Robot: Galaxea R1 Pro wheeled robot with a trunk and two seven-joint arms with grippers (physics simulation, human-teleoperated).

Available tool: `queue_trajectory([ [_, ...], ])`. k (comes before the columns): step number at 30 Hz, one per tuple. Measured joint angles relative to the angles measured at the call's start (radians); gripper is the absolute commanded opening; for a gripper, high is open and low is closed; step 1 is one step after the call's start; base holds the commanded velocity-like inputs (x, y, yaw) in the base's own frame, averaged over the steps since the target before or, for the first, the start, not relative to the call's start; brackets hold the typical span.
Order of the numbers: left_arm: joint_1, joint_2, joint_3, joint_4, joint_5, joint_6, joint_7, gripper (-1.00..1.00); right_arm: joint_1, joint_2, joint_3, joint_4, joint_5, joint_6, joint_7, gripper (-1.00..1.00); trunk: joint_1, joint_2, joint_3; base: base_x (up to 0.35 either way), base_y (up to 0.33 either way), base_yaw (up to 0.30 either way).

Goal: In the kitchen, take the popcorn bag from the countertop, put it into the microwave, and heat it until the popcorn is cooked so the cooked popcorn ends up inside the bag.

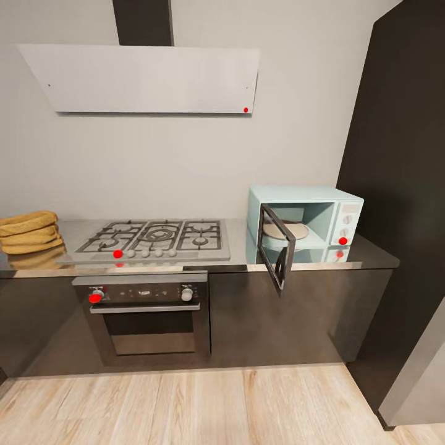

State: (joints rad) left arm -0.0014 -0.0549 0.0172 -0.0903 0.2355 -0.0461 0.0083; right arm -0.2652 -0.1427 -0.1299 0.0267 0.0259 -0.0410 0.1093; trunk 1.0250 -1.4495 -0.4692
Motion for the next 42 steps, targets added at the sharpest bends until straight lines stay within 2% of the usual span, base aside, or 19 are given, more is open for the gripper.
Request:
queue_trajectory([
  [3,0.0,0.0,0.0,0.0,0.0,0.001,0.0,1.0,0.029,0.031,0.004,0.002,0.057,-0.022,-0.037,1.0,0.0,0.0,0.0,0.0,0.0,0.0],
  [5,0.0,0.0,0.0,0.0,0.0,0.001,0.0,1.0,0.047,0.036,0.002,0.002,0.065,-0.023,-0.047,1.0,0.0,0.0,0.0,0.0,0.0,0.0],
  [9,0.0,0.0,0.001,0.0,0.0,0.001,0.0,1.0,0.068,0.039,0.0,0.002,0.067,-0.024,-0.051,1.0,0.0,0.0,0.0,0.0,0.0,0.136],
  [20,0.0,0.0,-0.001,-0.001,0.001,0.0,0.0,1.0,0.072,0.047,0.005,-0.004,0.089,-0.035,-0.055,1.0,0.0,0.0,0.0,0.0,0.0,0.277],
  [27,0.0,0.0,-0.001,-0.002,0.001,0.0,0.0,1.0,0.072,0.047,0.005,-0.009,0.085,-0.07,-0.058,1.0,0.0,0.0,0.0,0.0,0.0,0.3],
  [42,0.0,0.0,0.0,-0.001,0.001,0.001,0.0,1.0,0.072,0.041,0.007,-0.004,0.081,-0.07,-0.058,1.0,0.0,0.0,0.0,0.0,0.0,0.3],
])
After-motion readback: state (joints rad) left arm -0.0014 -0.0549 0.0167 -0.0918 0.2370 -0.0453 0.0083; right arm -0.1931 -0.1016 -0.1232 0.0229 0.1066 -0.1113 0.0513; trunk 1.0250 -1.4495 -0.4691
